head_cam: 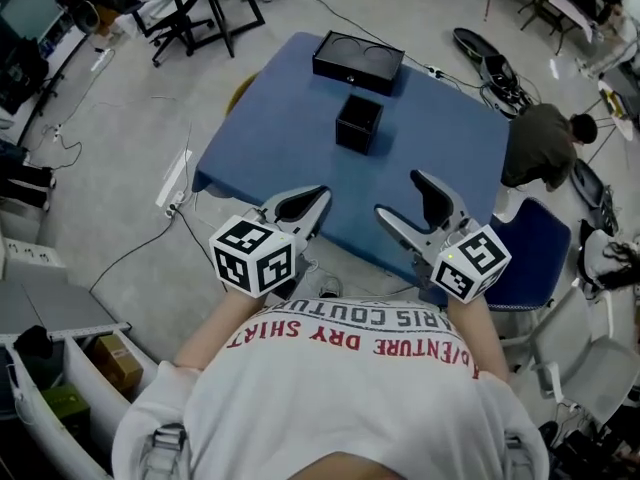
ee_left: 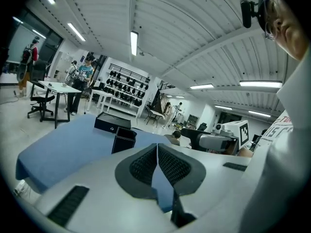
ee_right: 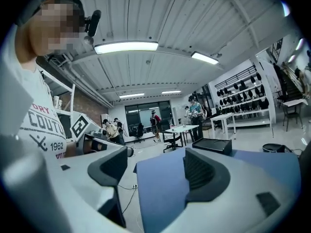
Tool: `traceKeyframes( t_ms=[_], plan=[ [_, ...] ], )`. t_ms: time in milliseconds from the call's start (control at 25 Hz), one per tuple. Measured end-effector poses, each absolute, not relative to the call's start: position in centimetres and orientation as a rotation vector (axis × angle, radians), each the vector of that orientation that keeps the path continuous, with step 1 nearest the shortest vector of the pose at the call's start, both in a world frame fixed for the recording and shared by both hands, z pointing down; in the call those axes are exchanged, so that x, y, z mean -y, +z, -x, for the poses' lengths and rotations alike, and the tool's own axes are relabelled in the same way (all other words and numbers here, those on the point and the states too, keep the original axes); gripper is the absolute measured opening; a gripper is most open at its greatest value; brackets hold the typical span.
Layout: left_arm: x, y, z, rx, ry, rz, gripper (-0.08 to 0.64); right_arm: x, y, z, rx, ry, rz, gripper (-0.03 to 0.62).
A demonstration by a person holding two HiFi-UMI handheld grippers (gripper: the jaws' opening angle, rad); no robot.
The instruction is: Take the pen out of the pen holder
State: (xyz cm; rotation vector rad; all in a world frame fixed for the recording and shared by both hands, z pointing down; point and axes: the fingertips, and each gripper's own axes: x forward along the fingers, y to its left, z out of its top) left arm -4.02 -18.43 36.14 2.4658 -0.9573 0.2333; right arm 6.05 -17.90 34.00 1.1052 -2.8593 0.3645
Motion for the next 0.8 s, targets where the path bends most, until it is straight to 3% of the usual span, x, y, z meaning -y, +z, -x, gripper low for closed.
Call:
traceKeyframes(
  t_ms=[800],
  plan=[
    [28.6,40.4,6.4,0.868,0.247,-2.445,0.032,28.2,38.4,-5.0,2.689,0.423,-1.290,0.351]
  ],
)
